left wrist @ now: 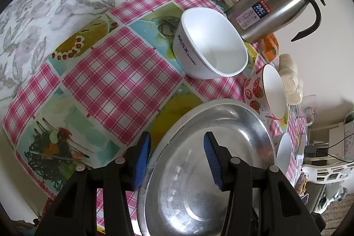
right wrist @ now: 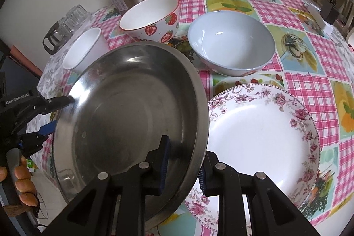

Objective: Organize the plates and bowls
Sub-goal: 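Lift the steel basin with the left tool and carry it over the table, then lower the steel basin onto the table and open the left tool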

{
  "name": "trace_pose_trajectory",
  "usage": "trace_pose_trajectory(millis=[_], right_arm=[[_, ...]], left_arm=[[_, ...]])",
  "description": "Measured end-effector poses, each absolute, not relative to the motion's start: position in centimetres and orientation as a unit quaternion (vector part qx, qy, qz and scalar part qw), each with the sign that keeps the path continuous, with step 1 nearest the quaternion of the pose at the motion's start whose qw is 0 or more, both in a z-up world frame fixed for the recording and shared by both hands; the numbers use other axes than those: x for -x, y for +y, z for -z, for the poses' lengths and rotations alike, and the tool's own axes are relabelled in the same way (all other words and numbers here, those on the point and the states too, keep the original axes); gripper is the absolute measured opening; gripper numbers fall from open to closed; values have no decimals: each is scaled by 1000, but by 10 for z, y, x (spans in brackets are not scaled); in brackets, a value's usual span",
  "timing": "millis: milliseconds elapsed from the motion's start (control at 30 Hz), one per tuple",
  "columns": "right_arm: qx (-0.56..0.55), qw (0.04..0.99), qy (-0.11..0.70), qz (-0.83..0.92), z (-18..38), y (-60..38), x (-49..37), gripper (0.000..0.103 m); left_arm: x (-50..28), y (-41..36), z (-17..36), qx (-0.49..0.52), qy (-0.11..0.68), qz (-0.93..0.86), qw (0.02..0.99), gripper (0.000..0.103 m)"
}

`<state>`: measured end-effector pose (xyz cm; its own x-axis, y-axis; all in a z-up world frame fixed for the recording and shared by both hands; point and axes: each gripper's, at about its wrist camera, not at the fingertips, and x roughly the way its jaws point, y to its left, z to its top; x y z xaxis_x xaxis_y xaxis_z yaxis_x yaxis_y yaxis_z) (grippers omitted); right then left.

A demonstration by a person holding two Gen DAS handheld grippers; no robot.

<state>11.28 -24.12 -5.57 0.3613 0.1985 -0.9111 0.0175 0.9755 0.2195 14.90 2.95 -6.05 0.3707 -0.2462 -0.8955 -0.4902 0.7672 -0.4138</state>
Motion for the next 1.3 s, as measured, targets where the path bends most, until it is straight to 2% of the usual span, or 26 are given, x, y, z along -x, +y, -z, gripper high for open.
trace_pose_trajectory(millis=[233, 1133, 1300], right_arm=[[-77, 812, 577, -40, 64, -237, -114, 31], [-74, 816, 572, -34, 61, -239, -118, 31], [-71, 832, 550, -30, 44, -241, -115, 38]], left_arm=[[-150, 28, 64, 326, 563, -82, 755, 51], [-155, 24, 64, 317, 564, -75, 759, 51], [-153, 28, 47, 301, 548, -80, 776, 51]])
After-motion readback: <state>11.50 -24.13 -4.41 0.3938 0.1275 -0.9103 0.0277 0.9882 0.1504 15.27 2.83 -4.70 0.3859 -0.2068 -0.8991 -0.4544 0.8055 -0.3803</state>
